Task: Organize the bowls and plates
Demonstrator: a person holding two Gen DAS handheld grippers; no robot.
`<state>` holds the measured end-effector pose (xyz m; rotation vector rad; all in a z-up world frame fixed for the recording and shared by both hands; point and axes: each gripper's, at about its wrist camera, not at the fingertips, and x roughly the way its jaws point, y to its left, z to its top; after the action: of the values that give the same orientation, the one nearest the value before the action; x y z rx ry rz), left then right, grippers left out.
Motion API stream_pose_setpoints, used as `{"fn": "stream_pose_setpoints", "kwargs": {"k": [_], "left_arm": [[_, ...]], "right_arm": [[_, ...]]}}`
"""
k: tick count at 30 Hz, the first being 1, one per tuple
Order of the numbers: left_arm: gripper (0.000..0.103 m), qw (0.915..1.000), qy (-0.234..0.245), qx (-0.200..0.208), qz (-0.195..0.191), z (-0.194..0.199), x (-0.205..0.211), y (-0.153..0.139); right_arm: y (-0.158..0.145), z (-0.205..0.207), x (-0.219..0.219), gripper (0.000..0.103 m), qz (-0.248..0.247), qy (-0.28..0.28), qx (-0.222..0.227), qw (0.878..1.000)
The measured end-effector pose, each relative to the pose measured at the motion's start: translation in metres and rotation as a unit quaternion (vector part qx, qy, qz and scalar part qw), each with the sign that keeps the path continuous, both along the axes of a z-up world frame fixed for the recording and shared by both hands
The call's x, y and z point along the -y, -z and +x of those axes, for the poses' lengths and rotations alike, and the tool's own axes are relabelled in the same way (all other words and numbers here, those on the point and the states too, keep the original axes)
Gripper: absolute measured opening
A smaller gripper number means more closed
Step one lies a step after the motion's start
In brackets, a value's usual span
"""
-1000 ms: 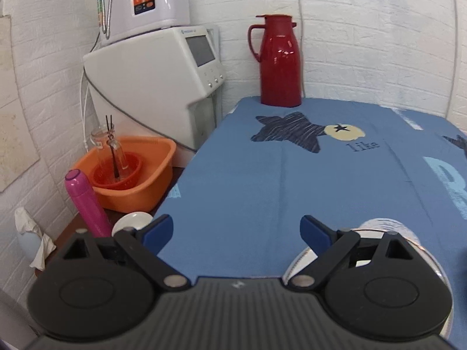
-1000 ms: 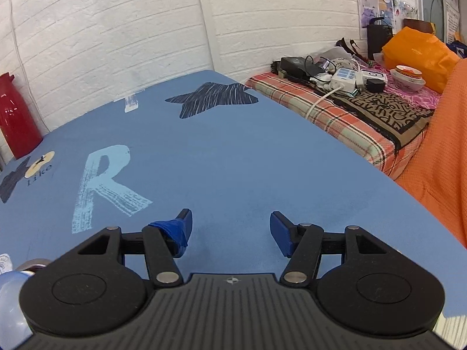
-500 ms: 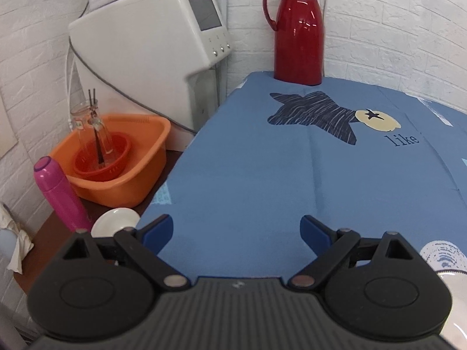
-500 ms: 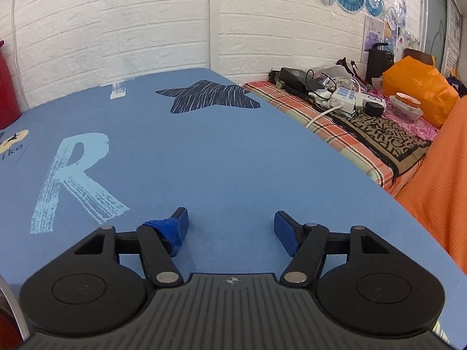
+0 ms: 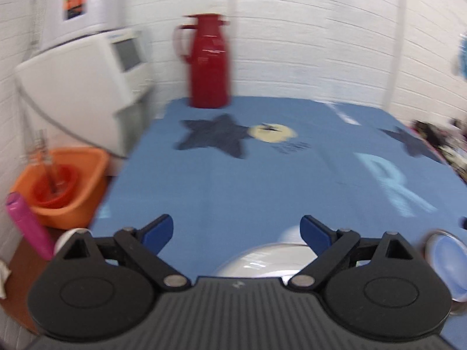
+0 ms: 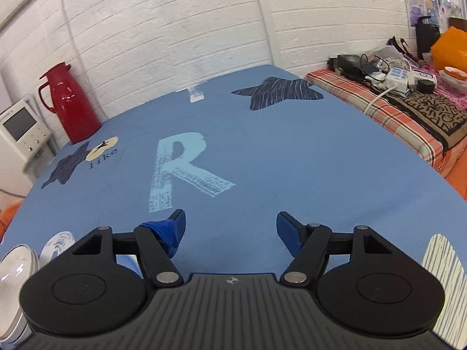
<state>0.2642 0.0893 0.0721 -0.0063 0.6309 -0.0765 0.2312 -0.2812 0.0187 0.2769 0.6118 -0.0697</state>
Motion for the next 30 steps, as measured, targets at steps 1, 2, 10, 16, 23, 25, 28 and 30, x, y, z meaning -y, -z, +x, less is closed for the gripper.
{"fn": "stream_pose_setpoints", "kwargs": {"k": [1, 2, 10, 16, 23, 25, 28, 30], "left_arm": [[0.093, 0.9998, 0.018, -0.007, -0.009, -0.003, 0.014, 0.001], [0.093, 0.9993, 0.03, -0.021, -0.012, -0.005, 0.031, 0.004], [0.093, 0.9902, 0.114, -0.066, 0.047, -0.022, 0.115, 0.021], [0.093, 0.9729, 0.161, -0.132, 0.1, 0.024, 0.135, 0.032], [0.093, 0.9864, 0.126, -0.105, -0.007, 0.024, 0.097, 0.011], [0.093, 0.9903, 0.103, -0.09, -0.026, 0.018, 0.086, 0.007], [0.093, 0.9948, 0.066, -0.072, -0.031, 0.01, 0.067, 0.004], [0.093, 0.9973, 0.035, -0.06, -0.025, 0.005, 0.05, 0.003]], "right_arm": [[-0.004, -0.005, -0.004, 0.055, -0.005, -0.005, 0.005, 1.0], [-0.007, -0.011, -0.006, 0.055, -0.009, -0.01, 0.009, 1.0], [-0.007, -0.044, 0.013, 0.055, -0.011, -0.056, -0.054, 0.997], [-0.001, -0.039, 0.016, 0.055, 0.008, -0.073, -0.08, 0.994], [-0.006, -0.045, 0.021, 0.055, -0.011, -0.038, -0.029, 0.999], [0.001, -0.034, 0.032, 0.055, -0.023, 0.014, -0.013, 1.0], [0.012, -0.007, 0.043, 0.055, -0.033, 0.065, -0.006, 0.997], [0.019, 0.01, 0.043, 0.055, -0.049, 0.079, 0.003, 0.996]]}}
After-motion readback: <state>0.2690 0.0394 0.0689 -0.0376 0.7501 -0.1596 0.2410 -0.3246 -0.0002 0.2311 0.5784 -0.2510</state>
